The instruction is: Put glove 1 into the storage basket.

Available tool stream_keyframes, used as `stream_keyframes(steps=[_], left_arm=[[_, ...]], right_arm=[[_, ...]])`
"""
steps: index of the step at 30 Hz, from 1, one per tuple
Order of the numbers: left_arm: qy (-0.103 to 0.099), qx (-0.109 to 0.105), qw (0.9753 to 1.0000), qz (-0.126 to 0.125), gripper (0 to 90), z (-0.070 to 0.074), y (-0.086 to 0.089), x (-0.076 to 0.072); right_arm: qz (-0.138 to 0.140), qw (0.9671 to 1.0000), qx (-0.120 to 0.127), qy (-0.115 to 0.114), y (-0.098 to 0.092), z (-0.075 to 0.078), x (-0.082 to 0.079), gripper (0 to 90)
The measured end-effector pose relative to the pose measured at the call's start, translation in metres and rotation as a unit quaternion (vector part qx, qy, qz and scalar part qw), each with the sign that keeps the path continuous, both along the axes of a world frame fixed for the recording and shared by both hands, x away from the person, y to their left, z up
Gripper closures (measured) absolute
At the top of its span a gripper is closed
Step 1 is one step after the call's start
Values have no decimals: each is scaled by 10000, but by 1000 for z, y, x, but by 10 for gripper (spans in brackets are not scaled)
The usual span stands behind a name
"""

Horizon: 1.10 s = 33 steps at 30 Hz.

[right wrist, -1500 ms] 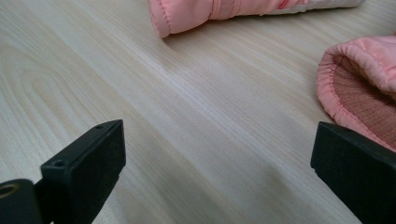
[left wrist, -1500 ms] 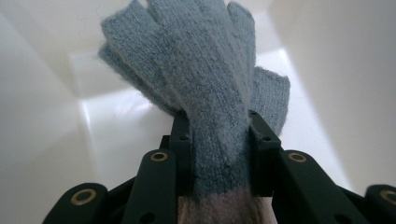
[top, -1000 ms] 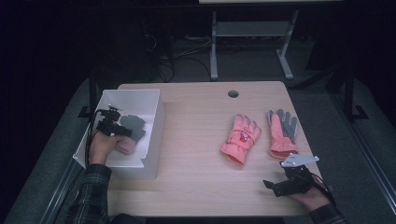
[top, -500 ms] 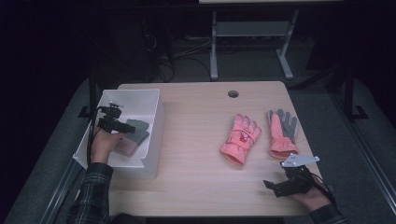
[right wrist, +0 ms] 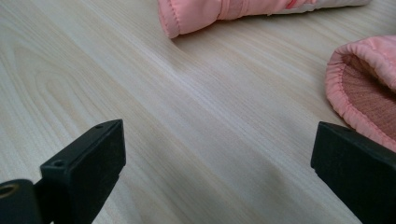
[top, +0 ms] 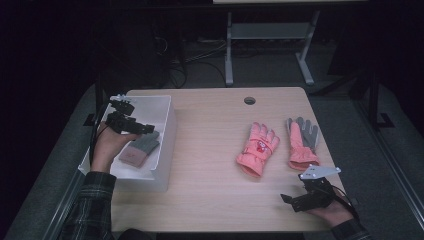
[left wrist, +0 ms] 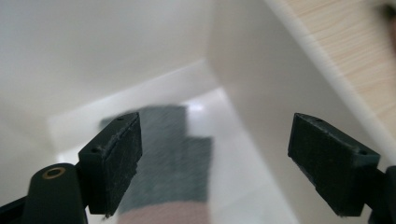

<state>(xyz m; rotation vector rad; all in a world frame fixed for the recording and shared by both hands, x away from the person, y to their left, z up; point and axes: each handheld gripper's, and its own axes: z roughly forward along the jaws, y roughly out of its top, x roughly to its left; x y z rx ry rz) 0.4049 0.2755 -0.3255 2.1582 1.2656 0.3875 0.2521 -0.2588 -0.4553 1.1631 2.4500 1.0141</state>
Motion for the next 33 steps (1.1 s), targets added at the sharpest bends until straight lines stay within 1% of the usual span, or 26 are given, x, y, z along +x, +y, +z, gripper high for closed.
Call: stream_keyframes(steps=[1,4,5,7,9,11,14,15,16,17,18,19,21,23,24,25,27,29,30,31,32,33], left_arm=[[-23,-1,9999,-101,162,4,-5,-1],[-99,-76,9995,-299,159,11,-21,-5],[-127,-67,9992,-373,159,14,-27,-7],[-184,-138,9983,-527,159,19,-39,-10],[-209,-177,9976,-636,159,23,-49,-12],[-251,-268,9966,-739,159,27,-61,-15],[-286,-274,9954,-876,159,30,-76,-20],[-286,-274,9954,-876,159,30,-76,-20],[-304,-284,9947,-945,160,31,-83,-22],[-289,-340,9936,-1036,160,31,-93,-25],[-289,-340,9936,-1036,160,31,-93,-25],[-290,-389,9922,-1149,160,31,-105,-29],[-281,-440,9905,-1272,160,29,-116,-31],[-244,-416,9894,-1373,160,26,-126,-33],[-227,-338,9886,-1450,160,25,-132,-35],[-227,-338,9886,-1450,160,25,-132,-35],[-219,-273,9869,-1573,160,23,-145,-40],[-223,-246,9854,-1670,160,22,-152,-43],[-223,-218,9846,-1719,160,21,-156,-45],[-206,-162,9840,-1764,160,20,-159,-47],[-206,-162,9840,-1764,160,20,-159,-47],[-217,-141,9828,-1829,160,17,-165,-50]], right_arm=[[8,10000,3,8,0,0,0,29],[13,10000,1,14,0,0,0,29],[11,10000,6,11,0,0,0,29],[12,10000,-2,12,0,0,0,29],[16,10000,2,13,-1,0,0,29],[16,10000,2,19,-1,0,0,29],[25,10000,-2,12,-1,0,0,30],[25,10000,-2,12,-1,0,0,30],[23,10000,-2,19,-1,0,0,30],[16,10000,2,28,-1,0,0,30],[16,10000,2,28,-1,0,0,30],[13,10000,-5,43,-1,0,0,30],[29,10000,-13,25,-1,0,0,30],[15,10000,-6,56,-1,0,0,30],[19,10000,-9,53,-1,0,0,31],[20,10000,-3,59,-1,0,0,31],[19,10000,2,64,-1,0,0,31],[45,10000,7,28,-1,0,0,41],[6,10000,20,77,-1,1,0,44],[11,10000,27,77,-2,1,0,51],[11,10000,32,74,-2,1,0,53],[15,10000,33,77,-2,1,0,55]])
